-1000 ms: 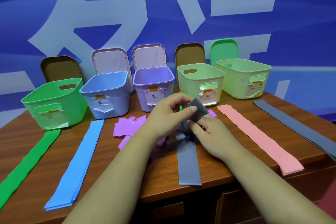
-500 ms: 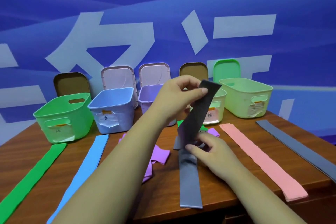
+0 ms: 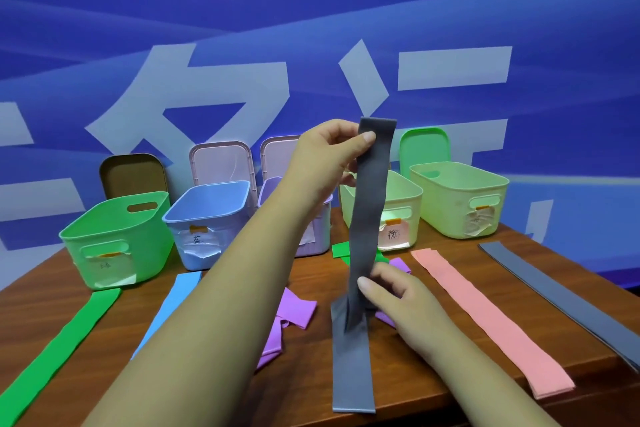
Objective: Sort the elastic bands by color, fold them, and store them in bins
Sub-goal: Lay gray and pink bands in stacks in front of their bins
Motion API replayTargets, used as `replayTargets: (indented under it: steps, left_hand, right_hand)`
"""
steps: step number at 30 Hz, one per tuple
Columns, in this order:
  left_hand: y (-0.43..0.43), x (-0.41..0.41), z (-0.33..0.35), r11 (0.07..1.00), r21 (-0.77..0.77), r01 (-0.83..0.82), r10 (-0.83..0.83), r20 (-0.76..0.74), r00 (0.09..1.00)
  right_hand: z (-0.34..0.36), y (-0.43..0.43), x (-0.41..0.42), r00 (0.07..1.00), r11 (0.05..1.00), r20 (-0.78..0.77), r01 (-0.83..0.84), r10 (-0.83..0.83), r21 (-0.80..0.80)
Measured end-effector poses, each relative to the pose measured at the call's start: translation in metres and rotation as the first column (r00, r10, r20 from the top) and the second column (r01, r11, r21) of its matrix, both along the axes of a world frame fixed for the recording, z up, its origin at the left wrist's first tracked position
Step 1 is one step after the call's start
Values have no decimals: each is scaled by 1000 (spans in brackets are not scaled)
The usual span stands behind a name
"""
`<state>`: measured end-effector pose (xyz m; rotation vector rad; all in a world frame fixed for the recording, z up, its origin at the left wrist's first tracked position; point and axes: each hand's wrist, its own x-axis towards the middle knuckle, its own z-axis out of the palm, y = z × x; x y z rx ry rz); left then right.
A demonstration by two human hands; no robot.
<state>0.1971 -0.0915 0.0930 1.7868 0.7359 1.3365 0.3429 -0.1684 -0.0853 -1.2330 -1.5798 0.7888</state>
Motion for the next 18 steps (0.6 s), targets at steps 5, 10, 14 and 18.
replayTargets:
  steps: [5,10,14,18]
  left_hand:
    - [10,4,1,999,-10,-32,32,14,999]
    - [23,5,5,997,-19,-78,78,34,996]
    - [35,2,12,990,44,-135,137,-38,990]
    - [43,0,18,988,25,-149,150,-45,988]
  right_hand:
    - [-1,0,2,998,998,-27,58,-57,20]
    - [-1,3,3,978,998,-202,39,-49,-52]
    - [-1,4,3,966,989,-217,129,-142,-73]
    - [-2,8,5,955,963,-120,265,-270,-56]
